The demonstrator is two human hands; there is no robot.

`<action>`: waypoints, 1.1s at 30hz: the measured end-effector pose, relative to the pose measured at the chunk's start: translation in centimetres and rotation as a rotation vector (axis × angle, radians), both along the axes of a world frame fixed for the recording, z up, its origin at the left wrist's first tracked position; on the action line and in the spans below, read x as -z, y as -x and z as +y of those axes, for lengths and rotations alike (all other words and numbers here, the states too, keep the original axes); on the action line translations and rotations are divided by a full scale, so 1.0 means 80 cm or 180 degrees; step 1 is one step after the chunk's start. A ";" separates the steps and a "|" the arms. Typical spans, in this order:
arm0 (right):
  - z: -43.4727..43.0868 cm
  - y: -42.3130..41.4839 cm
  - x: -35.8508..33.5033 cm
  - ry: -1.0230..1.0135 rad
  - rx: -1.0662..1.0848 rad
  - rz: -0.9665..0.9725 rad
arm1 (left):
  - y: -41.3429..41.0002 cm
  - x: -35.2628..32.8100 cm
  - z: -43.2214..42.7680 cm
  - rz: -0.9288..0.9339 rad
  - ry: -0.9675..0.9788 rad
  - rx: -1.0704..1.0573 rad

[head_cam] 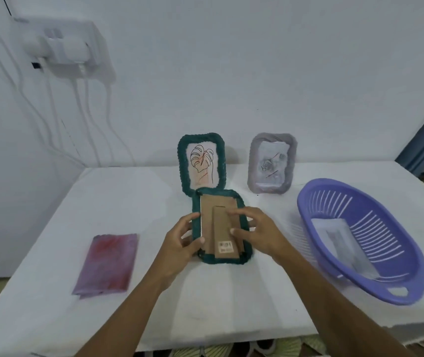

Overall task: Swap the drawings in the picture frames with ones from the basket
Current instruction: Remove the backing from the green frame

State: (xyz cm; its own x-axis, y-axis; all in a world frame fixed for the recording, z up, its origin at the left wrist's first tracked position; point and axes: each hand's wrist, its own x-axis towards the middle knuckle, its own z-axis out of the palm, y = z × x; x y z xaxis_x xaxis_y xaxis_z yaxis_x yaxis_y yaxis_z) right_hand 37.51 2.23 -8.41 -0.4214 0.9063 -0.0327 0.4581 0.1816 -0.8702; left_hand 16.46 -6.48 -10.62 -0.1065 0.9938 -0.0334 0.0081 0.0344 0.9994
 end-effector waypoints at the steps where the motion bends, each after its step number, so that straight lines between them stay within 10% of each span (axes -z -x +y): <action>1: -0.004 0.000 0.009 -0.0103 0.0095 -0.0120 | 0.001 0.007 0.000 0.0628 -0.0060 0.0059; 4: -0.014 -0.003 0.030 -0.0388 0.0221 -0.0530 | 0.003 0.026 -0.002 0.2241 -0.0306 0.0127; 9: -0.028 -0.005 0.065 -0.1067 0.0470 -0.1175 | 0.008 0.049 0.002 0.2685 -0.0470 0.0097; 33: 0.075 0.013 0.068 -0.0824 0.0834 -0.0351 | -0.002 0.047 0.117 0.2087 -0.0196 -0.0862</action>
